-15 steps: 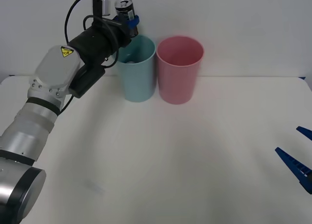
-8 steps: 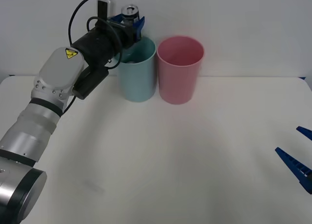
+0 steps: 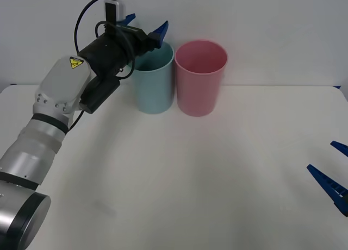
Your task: Grasp the object on the table and drop it into the matching bin: aluminum can to the light blue bin, PET bottle to the pink bin.
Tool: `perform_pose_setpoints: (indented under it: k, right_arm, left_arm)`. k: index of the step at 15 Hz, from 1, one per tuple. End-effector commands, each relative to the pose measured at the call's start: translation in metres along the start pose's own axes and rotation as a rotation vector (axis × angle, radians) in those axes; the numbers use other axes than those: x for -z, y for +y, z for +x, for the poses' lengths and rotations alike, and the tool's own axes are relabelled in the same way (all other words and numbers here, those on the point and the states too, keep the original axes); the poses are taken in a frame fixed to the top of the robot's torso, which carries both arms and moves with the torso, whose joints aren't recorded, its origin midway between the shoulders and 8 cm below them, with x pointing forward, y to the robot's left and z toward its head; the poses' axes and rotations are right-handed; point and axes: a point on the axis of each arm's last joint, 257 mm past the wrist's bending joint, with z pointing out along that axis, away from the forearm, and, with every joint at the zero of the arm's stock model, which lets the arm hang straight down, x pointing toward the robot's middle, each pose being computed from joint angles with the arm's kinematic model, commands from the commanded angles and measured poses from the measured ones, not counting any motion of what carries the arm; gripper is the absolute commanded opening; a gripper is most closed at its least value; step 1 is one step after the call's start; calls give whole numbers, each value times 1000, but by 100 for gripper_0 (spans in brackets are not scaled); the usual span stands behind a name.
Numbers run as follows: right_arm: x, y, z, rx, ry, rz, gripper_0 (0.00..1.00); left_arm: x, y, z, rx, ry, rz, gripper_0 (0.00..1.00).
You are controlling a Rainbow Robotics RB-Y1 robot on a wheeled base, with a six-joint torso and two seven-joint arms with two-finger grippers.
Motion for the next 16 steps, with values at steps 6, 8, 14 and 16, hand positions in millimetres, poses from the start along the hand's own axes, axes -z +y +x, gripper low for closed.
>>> perform_pose_setpoints:
  k: [6,8,14,16]
  right_arm:
    - [0,0,0,0,0,0,100]
    - [0,0,0,0,0,0,100]
    - [0,0,0,0,0,0,100]
    - [0,0,0,0,0,0,100]
  left_arm:
    - [70,10,-7,38,-85,-20,100]
    - [103,17,-8,30,-98,-22,100]
    - [209,42,-5,-16,-54,14,100]
    - [242,49,0,-43,-10,37,100]
